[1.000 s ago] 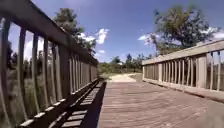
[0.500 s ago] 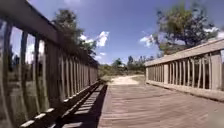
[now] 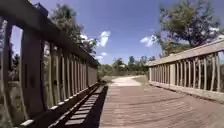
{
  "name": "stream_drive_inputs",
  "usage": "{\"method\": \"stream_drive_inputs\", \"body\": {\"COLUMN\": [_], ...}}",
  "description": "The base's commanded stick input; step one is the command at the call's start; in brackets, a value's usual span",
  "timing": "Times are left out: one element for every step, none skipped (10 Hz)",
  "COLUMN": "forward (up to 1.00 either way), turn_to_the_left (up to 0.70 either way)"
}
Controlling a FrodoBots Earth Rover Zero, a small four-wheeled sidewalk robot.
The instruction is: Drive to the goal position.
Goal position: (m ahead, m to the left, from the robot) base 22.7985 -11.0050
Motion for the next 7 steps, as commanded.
{"method": "stream_drive_inputs", "body": {"forward": [0.70, 0.70, 0.70, 0.70, 0.70, 0.70, 0.70], "turn_to_the_left": [-0.35, -0.35, -0.35, -0.35, -0.35, -0.35, -0.35]}}
